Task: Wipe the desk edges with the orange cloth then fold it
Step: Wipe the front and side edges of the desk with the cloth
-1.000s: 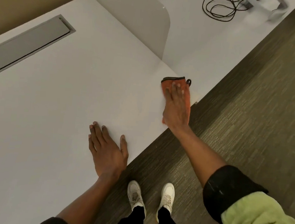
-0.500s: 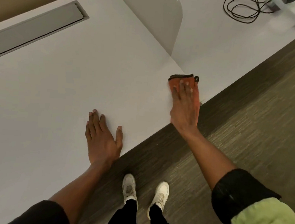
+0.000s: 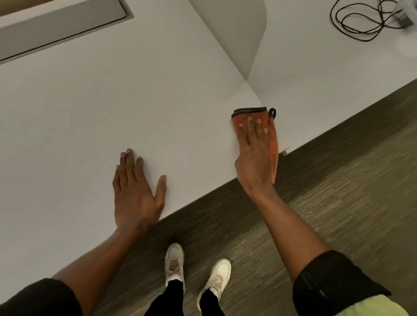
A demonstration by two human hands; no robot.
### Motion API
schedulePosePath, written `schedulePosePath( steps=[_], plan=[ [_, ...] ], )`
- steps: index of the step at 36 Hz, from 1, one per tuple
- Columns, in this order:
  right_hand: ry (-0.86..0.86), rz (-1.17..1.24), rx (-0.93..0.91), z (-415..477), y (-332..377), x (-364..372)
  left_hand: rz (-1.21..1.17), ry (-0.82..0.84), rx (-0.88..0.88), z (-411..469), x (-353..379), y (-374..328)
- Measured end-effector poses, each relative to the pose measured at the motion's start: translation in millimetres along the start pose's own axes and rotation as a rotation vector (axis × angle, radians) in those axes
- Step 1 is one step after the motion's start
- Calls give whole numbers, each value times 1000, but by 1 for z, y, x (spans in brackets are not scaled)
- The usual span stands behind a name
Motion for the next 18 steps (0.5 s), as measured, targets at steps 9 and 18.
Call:
schedulePosePath(
  steps=[9,18],
  plan=[
    [78,173,-362,-63,102,34,1,-14,-2,2,0,-1],
    [7,16,0,5,4,-4,-1,-9,-4,1,-1,-1]
  ],
)
Point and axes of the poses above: each hand's wrist, its own z-axis towards the middle knuckle, its own x-axis out of the palm, y = z × x, the point moved 10 cm from there along z, towards the middle knuckle, and after that the axes turned 13 degrees about y, right-handed, at the moved point
